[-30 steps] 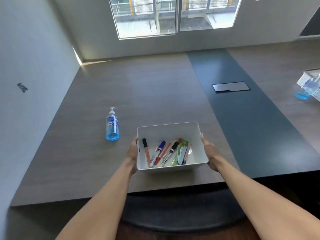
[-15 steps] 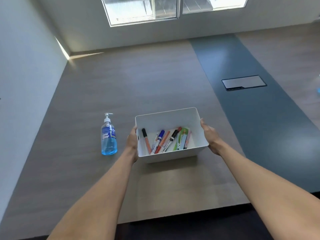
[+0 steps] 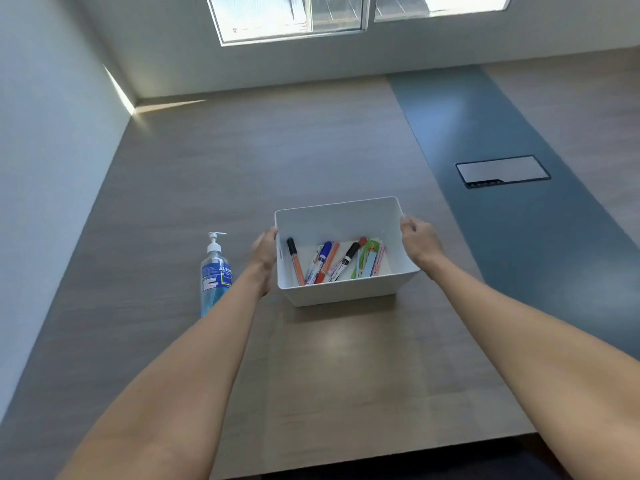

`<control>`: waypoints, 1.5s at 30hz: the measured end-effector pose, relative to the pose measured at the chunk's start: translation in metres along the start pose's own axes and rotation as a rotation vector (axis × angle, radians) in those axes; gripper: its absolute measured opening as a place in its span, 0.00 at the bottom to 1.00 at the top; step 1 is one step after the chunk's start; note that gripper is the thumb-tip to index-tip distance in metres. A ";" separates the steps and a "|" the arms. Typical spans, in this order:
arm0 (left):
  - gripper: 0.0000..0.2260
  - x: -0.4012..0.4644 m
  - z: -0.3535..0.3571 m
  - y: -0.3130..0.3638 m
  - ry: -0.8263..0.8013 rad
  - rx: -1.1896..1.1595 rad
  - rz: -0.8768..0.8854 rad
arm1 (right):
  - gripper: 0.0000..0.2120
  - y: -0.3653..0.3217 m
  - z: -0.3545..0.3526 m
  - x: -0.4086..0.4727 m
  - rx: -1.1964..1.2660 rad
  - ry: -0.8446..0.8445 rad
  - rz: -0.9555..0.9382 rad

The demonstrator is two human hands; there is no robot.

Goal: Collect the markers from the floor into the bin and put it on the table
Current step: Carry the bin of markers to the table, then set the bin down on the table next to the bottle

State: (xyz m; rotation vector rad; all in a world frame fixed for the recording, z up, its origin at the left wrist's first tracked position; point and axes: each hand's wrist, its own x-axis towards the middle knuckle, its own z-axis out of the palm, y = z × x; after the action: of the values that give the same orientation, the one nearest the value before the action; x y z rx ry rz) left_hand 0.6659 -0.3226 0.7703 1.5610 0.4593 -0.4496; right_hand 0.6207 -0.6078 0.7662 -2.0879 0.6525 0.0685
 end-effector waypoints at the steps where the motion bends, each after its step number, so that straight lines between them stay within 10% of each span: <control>1: 0.15 0.000 -0.006 0.003 0.059 0.025 0.028 | 0.23 -0.009 0.002 -0.001 -0.038 0.068 -0.058; 15: 0.11 -0.009 -0.165 0.025 0.431 0.081 0.177 | 0.10 -0.175 0.186 -0.054 0.131 -0.065 -0.568; 23: 0.18 0.006 -0.178 -0.050 0.273 0.182 -0.033 | 0.23 -0.139 0.280 -0.089 -0.191 -0.474 -0.115; 29: 0.18 0.016 -0.171 -0.067 0.207 0.148 -0.004 | 0.18 -0.106 0.290 -0.096 0.140 -0.723 0.036; 45: 0.31 0.008 -0.165 -0.046 0.125 0.117 0.257 | 0.33 -0.111 0.263 -0.103 0.150 -0.483 -0.203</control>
State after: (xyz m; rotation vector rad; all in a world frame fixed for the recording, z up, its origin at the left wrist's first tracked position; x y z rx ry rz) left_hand 0.6483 -0.1562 0.7339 1.7410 0.3257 -0.1840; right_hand 0.6366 -0.3075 0.7287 -1.8828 0.1476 0.3828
